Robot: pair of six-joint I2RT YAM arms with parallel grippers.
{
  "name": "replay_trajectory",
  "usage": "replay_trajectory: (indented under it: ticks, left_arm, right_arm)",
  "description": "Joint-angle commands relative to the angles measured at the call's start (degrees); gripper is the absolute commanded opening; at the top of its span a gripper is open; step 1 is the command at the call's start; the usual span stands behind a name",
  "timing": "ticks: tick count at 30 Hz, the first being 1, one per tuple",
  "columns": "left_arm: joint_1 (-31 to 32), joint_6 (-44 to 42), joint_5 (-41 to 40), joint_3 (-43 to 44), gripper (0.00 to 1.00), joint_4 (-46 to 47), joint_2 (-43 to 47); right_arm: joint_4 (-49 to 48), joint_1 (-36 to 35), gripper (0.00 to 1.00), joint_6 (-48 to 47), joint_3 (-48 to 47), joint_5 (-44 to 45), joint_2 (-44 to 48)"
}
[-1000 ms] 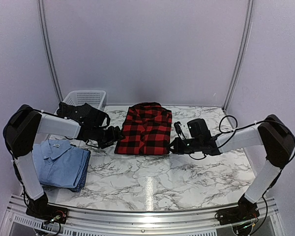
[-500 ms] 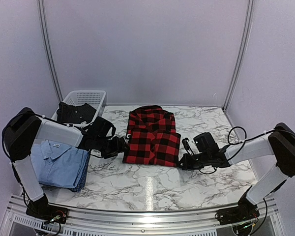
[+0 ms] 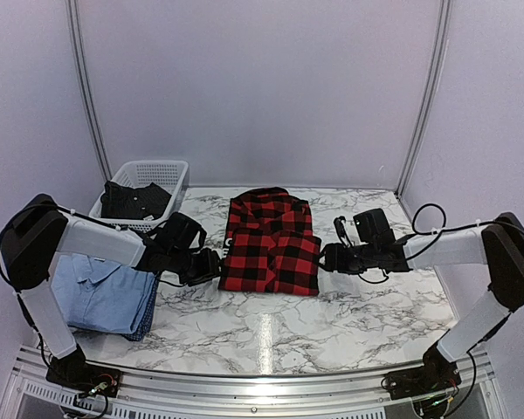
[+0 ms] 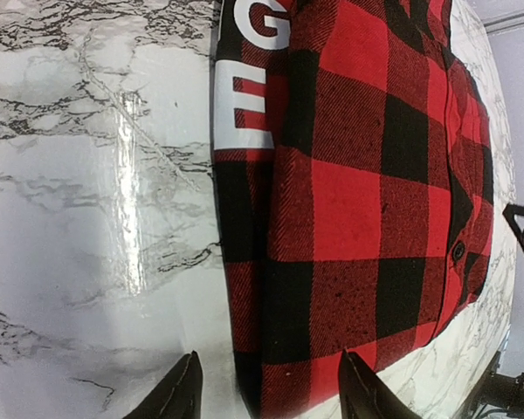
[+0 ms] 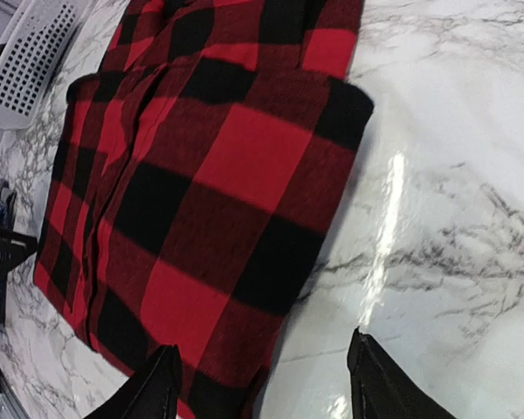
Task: Fold and stack the long sleeve shirts
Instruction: Adjust the 2/3-rectangle-folded shirt at the center of the board.
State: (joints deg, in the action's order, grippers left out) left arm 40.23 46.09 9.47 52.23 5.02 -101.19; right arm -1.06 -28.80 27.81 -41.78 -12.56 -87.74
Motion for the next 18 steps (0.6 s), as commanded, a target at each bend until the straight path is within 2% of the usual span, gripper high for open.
replay_trajectory:
  ticks: [1, 8, 14, 18]
  left_arm:
    - [0.3, -1.6, -4.4, 1.9, 0.54, -0.7, -0.8]
    - [-1.3, -10.1, -10.6, 13.5, 0.56, -4.9, -5.5]
    - [-4.0, -13.4, -9.7, 24.1, 0.58, -8.3, -14.3]
    - [-5.2, -14.1, -6.2, 29.5, 0.60, -8.7, -18.8]
  right_arm:
    - [-5.8, 4.3, 0.61, -2.2, -5.3, -2.9, -6.8]
    - [-10.8, 8.6, 0.59, -2.6, -10.8, -6.6, -16.2]
    - [-13.0, 9.7, 0.53, -2.3, -14.3, -8.3, -20.8]
    - [-14.1, 9.7, 0.52, -2.0, -16.3, -9.3, -23.0]
